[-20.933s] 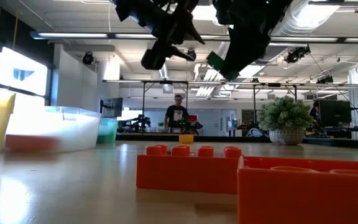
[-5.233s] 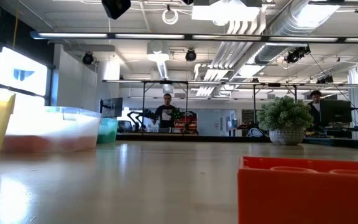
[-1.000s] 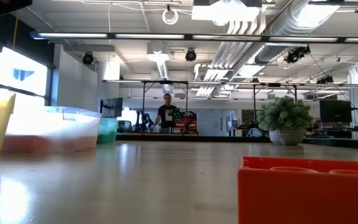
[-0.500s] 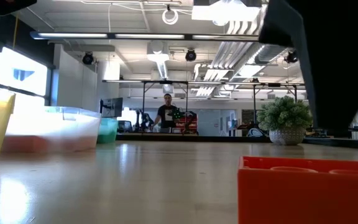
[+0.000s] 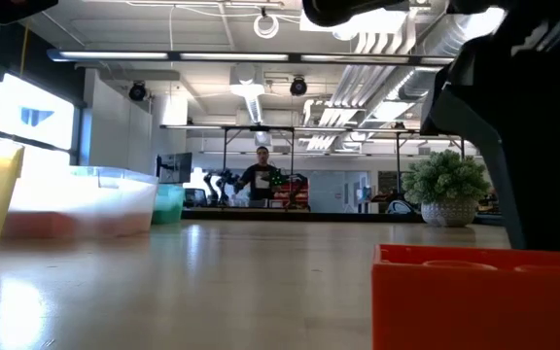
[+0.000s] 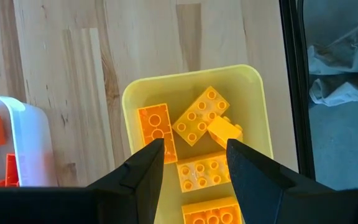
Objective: Sort & place blocks by color
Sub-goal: Put the orange game piece into the white bin
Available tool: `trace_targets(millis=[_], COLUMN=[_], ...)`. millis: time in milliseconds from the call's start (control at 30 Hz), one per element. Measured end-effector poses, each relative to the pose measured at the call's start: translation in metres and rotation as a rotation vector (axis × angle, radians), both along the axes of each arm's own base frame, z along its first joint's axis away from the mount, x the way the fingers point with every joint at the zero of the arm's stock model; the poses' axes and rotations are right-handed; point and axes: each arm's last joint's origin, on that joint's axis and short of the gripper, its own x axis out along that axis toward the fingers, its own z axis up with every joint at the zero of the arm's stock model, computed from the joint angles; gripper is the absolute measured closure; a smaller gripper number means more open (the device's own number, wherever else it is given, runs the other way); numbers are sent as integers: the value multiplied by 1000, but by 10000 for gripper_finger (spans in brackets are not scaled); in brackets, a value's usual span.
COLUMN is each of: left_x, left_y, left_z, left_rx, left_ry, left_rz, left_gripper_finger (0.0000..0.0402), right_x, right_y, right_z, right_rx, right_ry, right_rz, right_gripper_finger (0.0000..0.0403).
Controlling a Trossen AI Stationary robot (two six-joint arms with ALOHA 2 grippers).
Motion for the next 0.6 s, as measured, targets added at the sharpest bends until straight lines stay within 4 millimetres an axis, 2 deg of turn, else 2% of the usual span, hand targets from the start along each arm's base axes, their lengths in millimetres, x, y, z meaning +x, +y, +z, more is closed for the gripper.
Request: trace_targets(millis=[67, 233, 367, 600], left_x=[0, -2, -5, -18], left_y=[0, 1, 7, 27], left_z=[0, 4, 12, 40], left_rx=[0, 0, 3, -3], left_ry=[0, -15, -57, -188], left_rz=[0, -21, -41, -35], left_gripper_finger=[240, 240, 240, 240], right_x=[1, 6, 13, 31], right_y=[-1, -7, -15, -38], right_z=[0, 1, 1, 6], right_rx=[11, 40, 73, 95], right_ry=[7, 25, 37, 15], right_rz=[-19, -56, -79, -144], right_gripper_finger=[217, 304, 304, 304])
